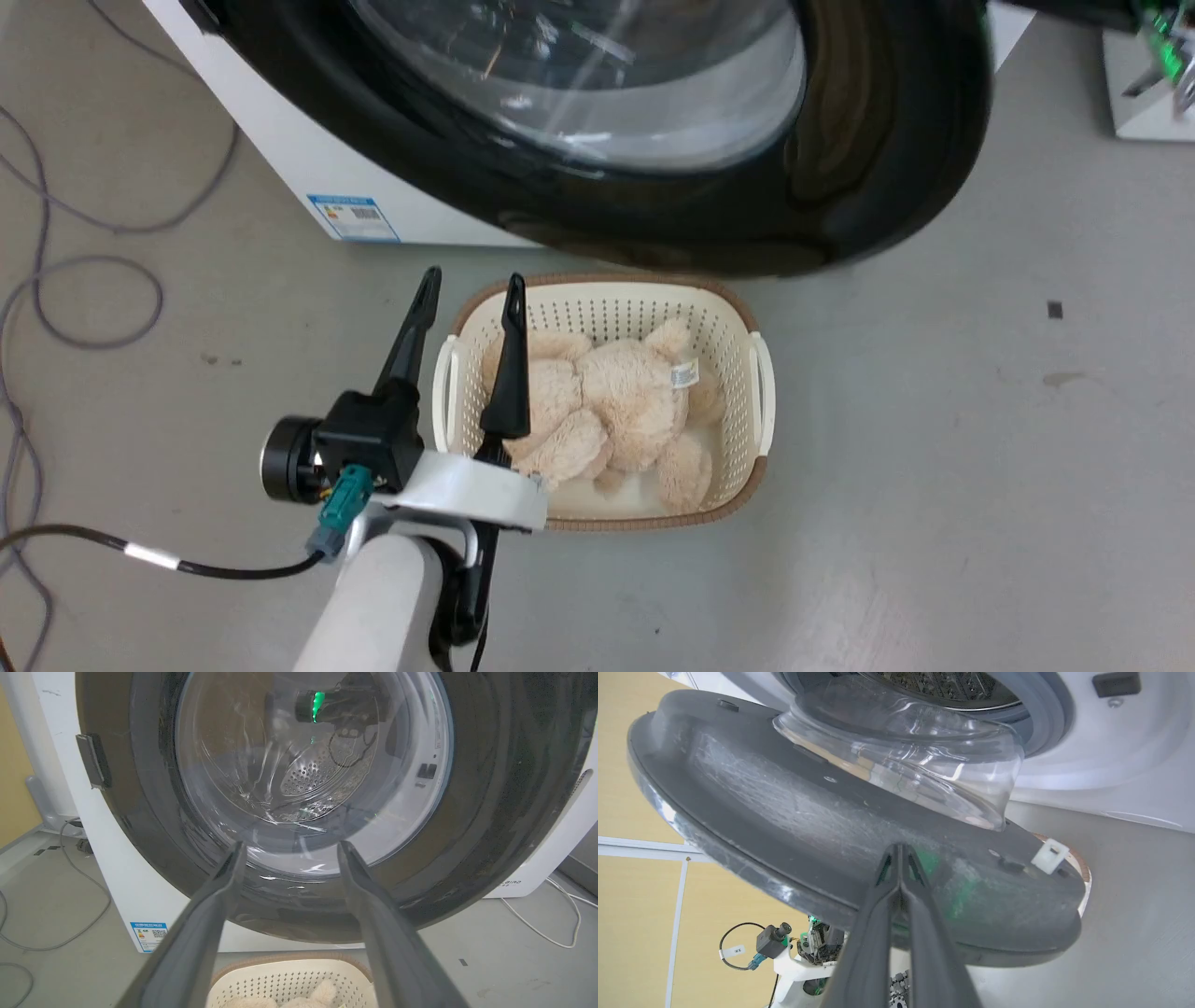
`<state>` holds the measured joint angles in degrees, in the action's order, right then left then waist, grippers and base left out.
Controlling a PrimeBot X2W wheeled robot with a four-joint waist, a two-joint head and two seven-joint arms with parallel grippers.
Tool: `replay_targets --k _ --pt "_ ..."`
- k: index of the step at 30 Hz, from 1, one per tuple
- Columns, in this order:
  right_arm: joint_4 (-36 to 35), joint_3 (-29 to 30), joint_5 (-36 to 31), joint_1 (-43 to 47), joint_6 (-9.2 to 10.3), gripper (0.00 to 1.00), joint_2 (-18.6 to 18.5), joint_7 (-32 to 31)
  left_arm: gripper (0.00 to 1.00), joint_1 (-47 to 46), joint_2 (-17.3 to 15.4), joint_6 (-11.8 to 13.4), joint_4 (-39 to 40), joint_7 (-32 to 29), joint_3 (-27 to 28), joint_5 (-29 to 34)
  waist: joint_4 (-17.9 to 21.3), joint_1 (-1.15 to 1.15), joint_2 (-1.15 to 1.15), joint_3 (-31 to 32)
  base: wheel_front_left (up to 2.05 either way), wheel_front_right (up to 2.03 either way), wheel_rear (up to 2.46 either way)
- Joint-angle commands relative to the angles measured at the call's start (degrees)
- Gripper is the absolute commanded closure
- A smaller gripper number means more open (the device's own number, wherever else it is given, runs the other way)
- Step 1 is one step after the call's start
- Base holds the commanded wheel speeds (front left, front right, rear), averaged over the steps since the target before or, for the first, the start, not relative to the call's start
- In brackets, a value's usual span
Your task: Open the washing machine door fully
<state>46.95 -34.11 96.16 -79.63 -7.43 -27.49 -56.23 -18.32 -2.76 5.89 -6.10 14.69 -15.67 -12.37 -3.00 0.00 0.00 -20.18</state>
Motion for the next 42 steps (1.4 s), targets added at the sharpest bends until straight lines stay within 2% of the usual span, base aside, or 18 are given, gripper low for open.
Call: replay_targets --k 1,11,16,24,33,42 --pt "-1.12 -0.68 1.05 2.65 -0.06 1.00 1.20 -0.77 0.00 1.47 -0.11 0.07 -0.49 0.30 0.16 -0.22 0.11 0.00 0.00 1.51 0.00 0.00 0.00" --pt "-5.66 -2.02 4.10 11.11 -0.06 1.00 1.69 -1.26 0.00 4.59 -0.11 -0.36 -3.25 0.30 0.83 -0.07 0.60 0.00 0.00 6.85 0.00 0.00 0.00" --pt "-10.99 -4.01 7.25 17.88 -0.06 1.00 1.72 -1.35 0.00 6.83 -0.11 -0.74 -4.96 0.30 1.26 0.25 0.35 0.00 0.00 10.99 0.00 0.00 0.00" --pt "-17.62 -7.21 10.46 23.08 -0.06 1.00 1.01 -0.92 0.00 8.63 -0.11 -0.78 -5.76 0.30 1.65 0.14 0.47 0.00 0.00 13.72 0.00 0.00 0.00" --pt "-26.73 -13.09 14.96 27.79 -0.06 1.00 -0.96 2.90 0.00 10.20 -0.11 -0.83 -6.55 0.30 1.93 0.02 0.94 0.00 0.00 15.88 0.00 0.00 0.00" --pt "-31.89 -19.71 18.92 27.65 -0.06 1.00 -0.49 7.59 0.00 10.76 -0.11 -1.33 -7.39 0.30 2.33 0.32 0.51 0.00 0.00 16.84 0.00 0.00 0.00"
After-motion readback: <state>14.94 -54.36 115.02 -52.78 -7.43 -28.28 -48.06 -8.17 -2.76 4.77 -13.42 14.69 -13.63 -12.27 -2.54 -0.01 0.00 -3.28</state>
